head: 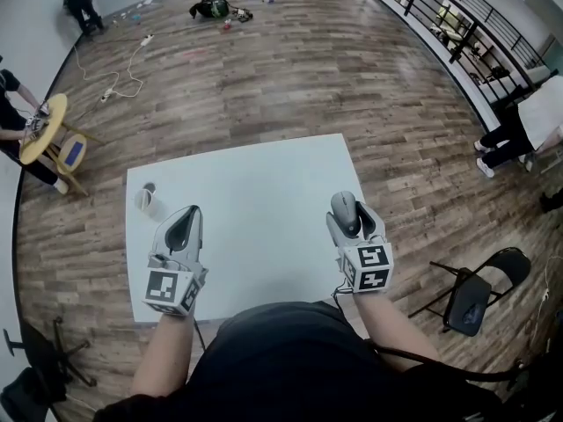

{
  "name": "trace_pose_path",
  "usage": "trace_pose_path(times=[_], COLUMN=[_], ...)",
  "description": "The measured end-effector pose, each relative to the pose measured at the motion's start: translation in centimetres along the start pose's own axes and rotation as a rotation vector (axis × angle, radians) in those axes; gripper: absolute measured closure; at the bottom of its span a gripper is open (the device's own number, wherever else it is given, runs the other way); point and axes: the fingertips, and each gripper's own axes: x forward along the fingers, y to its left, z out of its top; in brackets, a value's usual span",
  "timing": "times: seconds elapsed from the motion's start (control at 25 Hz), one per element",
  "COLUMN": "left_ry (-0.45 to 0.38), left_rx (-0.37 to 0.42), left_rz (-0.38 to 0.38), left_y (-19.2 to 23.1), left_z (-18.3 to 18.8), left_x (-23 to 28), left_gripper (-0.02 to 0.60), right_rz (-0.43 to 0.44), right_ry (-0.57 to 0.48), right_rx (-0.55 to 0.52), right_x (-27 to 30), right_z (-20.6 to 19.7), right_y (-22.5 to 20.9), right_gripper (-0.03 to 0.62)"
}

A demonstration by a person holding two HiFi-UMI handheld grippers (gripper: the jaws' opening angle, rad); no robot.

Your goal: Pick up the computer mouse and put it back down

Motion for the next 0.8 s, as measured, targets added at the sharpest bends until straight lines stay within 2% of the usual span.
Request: trace_pose_path(times=[0.48,0.8], left_ry=[0.063,0.073], left_rx=[-0.005,-0.003], left_rz=[-0.003,-0.061], left_y=[-0.5,-1.9], left_z=[-1.1,-2.5], left_x=[-0.5,-0.3], left_gripper=[0.578,0.578], right_rz=[0.007,0.011], right_ry=[0.044,0.084], right_rx=[0.027,0.043], right_x=[-0.2,0.0], right_z=[-2.2,-4.3], right_y=[0.4,0.6], right_gripper=[0.293,0.292])
